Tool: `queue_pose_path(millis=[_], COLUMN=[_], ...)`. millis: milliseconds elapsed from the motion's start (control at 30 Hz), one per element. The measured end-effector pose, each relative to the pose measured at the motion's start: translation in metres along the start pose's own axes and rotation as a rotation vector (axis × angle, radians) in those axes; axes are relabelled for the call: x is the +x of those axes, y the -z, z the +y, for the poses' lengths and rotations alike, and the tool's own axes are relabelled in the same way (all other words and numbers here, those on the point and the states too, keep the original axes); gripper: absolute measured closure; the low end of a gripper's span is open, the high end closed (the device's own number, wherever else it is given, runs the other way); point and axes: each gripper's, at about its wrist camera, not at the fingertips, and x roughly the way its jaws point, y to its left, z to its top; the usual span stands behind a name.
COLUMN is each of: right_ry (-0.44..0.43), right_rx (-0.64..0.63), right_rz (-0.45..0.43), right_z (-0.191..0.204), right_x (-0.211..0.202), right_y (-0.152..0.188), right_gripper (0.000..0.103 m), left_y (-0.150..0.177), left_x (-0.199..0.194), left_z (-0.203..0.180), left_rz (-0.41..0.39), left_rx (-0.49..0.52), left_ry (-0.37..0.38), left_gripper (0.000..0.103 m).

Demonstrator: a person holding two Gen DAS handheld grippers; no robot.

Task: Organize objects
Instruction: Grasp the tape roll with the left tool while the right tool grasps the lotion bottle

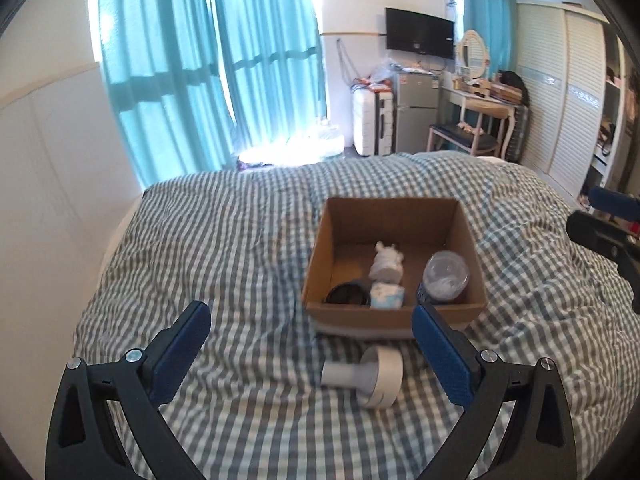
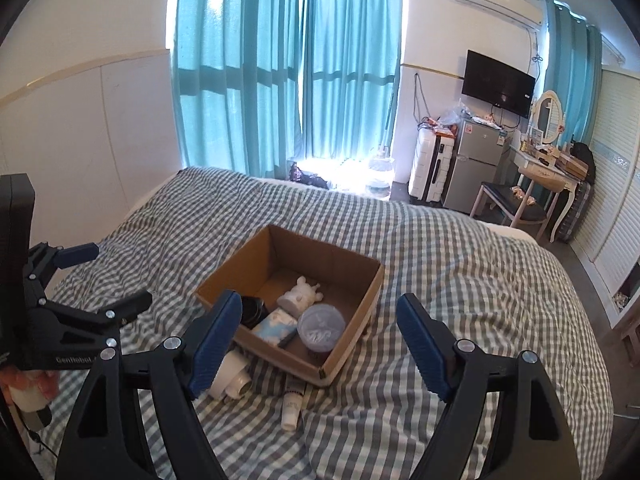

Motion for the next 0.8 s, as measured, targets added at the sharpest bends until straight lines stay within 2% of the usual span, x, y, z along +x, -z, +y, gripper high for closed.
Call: queue_pose_path(millis=[300, 433, 567, 800], right_ry=[-0.044, -0.048, -0.053, -0.048], right_rx=[-0.002, 0.003, 0.029, 0.031], right_rz=[0.165, 0.255, 0.316, 0.408], right_z=[0.023, 0.027, 0.024, 0.026], right_x=[0.062, 0.098, 0.121, 0.148], right_y=[0.071, 0.101, 0.116, 0.135], right_gripper=[0.023, 0.023, 0.023, 0.026], left_y=[0.058, 0.079, 0.098, 0.116], left_x=[0.036, 0.061, 0.079, 0.099], left_z=[0.003, -0.004, -0.016, -0.042], left_rz=[0.068, 0.131, 0.177, 0.229], left_rx=[-0.058, -0.055, -0.057, 0.028], left_ry=[-0.043, -0.013, 0.038, 0.066], left_gripper=[0.0, 0.0, 0.0, 0.0])
